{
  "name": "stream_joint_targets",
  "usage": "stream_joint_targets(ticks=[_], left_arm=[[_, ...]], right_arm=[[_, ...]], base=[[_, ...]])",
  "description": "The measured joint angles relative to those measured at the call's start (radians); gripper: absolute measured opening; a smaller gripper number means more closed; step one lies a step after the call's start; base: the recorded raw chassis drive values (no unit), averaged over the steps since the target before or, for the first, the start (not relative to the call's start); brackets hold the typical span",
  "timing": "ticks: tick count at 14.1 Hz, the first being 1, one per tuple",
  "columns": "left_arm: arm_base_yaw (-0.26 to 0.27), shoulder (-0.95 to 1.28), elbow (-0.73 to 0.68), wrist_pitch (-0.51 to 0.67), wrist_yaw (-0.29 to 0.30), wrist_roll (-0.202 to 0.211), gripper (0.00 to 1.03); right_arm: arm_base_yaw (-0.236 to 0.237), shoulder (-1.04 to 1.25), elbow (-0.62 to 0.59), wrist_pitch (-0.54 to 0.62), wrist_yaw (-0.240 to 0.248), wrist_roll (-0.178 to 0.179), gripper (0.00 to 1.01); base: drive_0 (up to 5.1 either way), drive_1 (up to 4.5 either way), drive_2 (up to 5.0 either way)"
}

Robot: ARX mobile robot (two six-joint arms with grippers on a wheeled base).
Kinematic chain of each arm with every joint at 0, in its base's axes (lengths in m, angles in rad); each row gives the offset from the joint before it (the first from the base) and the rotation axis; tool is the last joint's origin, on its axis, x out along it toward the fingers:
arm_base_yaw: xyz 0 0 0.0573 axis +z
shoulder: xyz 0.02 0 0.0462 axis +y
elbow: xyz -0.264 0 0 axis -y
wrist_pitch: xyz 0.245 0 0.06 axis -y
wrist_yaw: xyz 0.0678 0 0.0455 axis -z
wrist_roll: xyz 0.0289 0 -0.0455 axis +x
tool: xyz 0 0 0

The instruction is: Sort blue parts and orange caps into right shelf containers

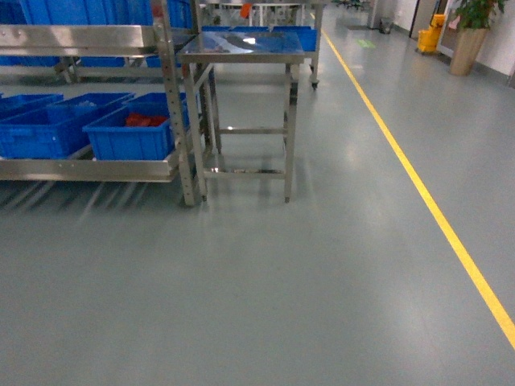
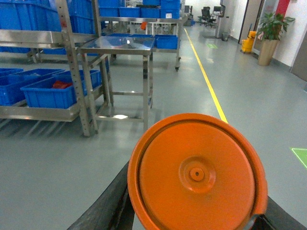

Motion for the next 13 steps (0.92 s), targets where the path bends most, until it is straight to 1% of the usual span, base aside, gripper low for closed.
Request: stream_joint_targets(ticks=[13], left_arm=[[0.000,0.000,0.000,-0.001,0.000,0.000,0.44]], right_arm=[[0.000,0.000,0.000,-0.003,0.000,0.000,0.44]], base=[[0.0,4.27,-4.3]])
